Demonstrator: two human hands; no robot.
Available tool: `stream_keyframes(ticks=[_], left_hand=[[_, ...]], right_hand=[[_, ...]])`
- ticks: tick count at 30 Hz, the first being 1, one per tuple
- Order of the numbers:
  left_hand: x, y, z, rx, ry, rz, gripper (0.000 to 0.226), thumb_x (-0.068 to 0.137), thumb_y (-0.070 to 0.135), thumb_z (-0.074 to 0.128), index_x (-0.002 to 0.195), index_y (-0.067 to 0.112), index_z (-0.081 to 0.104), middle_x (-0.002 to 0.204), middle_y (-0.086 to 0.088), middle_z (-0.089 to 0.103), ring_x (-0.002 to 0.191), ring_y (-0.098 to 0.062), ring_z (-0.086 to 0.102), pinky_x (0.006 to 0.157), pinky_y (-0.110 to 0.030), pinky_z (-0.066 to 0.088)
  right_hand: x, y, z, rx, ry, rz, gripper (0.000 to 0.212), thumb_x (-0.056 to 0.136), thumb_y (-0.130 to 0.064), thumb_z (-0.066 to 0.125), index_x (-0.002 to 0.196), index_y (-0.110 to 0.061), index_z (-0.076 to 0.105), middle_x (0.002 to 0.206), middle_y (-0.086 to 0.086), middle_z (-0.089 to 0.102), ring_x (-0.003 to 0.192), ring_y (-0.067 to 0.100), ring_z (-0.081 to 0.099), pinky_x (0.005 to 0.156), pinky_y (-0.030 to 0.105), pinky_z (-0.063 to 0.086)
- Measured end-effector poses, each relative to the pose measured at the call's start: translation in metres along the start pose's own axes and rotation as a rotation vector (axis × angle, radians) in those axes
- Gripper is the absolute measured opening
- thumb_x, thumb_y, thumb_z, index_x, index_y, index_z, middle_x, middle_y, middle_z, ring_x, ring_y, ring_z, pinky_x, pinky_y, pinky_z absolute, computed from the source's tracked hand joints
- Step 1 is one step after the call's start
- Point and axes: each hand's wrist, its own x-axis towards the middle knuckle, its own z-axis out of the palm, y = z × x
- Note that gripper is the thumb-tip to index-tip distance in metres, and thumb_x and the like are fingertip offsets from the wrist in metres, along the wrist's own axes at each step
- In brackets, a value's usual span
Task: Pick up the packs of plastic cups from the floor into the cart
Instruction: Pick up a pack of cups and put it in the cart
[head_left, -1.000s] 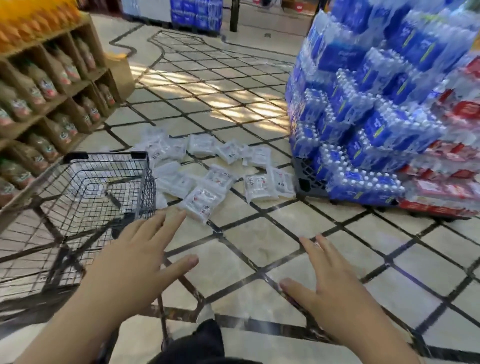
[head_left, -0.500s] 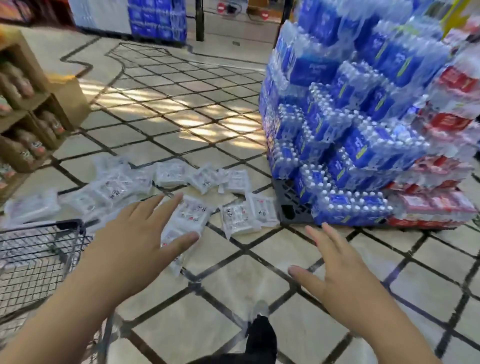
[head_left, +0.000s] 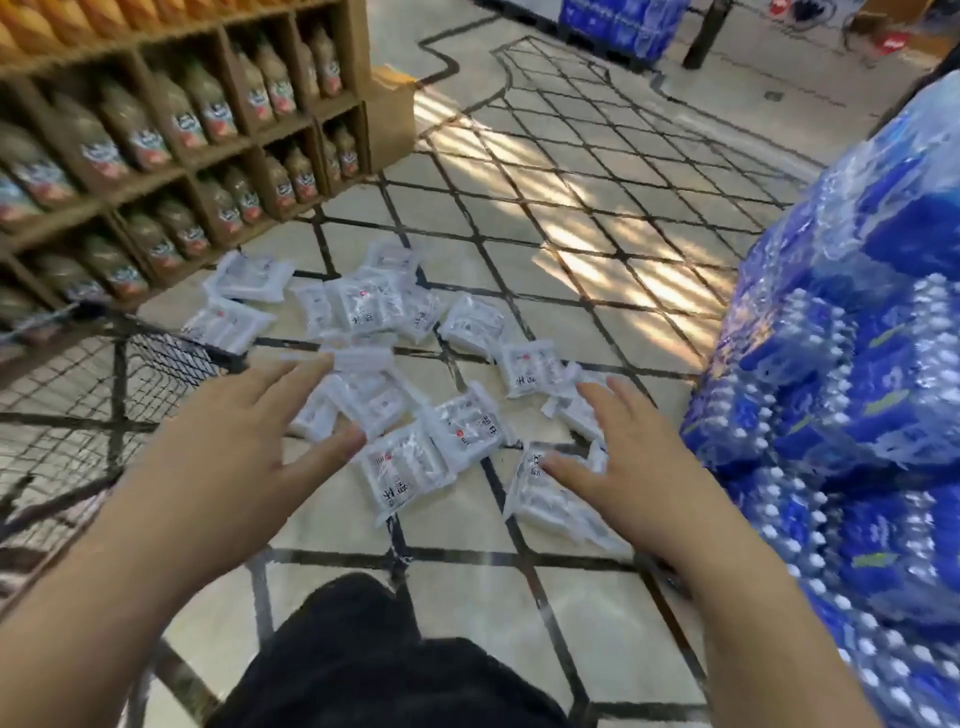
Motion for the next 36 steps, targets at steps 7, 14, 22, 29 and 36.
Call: stream_keyframes(ticks=[7, 14, 22, 29, 36], left_hand=[[0.032, -0.050, 0.001, 0.047, -0.052, -0.304, 0.089, 0.078, 0.088, 0.011, 0.155, 0.044, 0.008, 0.159, 0.012, 0.026, 0.143, -0.018, 0.027, 0.115, -0.040, 0.030], [0.121, -0.074, -0.005, 0.029, -0.066, -0.295, 0.087, 0.079, 0.085, 0.012, 0.155, 0.043, 0.006, 0.159, 0.010, 0.025, 0.143, -0.020, 0.025, 0.114, -0.040, 0.030], [0.198, -0.077, -0.008, 0.042, -0.075, -0.288, 0.087, 0.078, 0.087, 0.010, 0.154, 0.046, 0.003, 0.161, 0.010, 0.021, 0.145, -0.018, 0.022, 0.110, -0.042, 0.035], [0.241, -0.073, 0.024, -0.027, -0.078, -0.482, 0.087, 0.079, 0.085, 0.012, 0.155, 0.042, 0.009, 0.159, 0.008, 0.026, 0.140, -0.023, 0.031, 0.108, -0.044, 0.039], [0.283, -0.082, 0.104, -0.093, -0.039, -0.717, 0.092, 0.080, 0.086, 0.014, 0.155, 0.033, 0.022, 0.150, -0.003, 0.041, 0.133, -0.030, 0.037, 0.108, -0.047, 0.034]], right_hand=[[0.100, -0.053, -0.003, -0.032, -0.073, -0.221, 0.087, 0.085, -0.071, 0.049, 0.156, -0.042, 0.008, 0.166, -0.013, -0.001, 0.152, 0.013, 0.003, 0.122, 0.040, 0.018], [0.184, -0.084, -0.005, -0.089, -0.101, -0.247, 0.092, 0.087, -0.069, 0.053, 0.157, -0.038, 0.002, 0.166, -0.011, 0.002, 0.152, 0.011, 0.004, 0.123, 0.038, 0.016], [0.262, -0.106, -0.003, -0.130, -0.182, -0.321, 0.089, 0.088, -0.066, 0.052, 0.156, -0.038, 0.000, 0.164, -0.014, 0.005, 0.151, 0.014, 0.010, 0.120, 0.037, 0.021], [0.358, -0.100, 0.007, -0.241, -0.298, -0.409, 0.086, 0.091, -0.065, 0.050, 0.157, -0.034, 0.005, 0.165, -0.006, 0.004, 0.150, 0.018, 0.010, 0.117, 0.041, 0.024], [0.463, -0.076, 0.082, -0.334, -0.507, -0.484, 0.079, 0.092, -0.060, 0.052, 0.155, -0.026, 0.019, 0.158, 0.004, 0.021, 0.141, 0.028, 0.029, 0.112, 0.044, 0.035]])
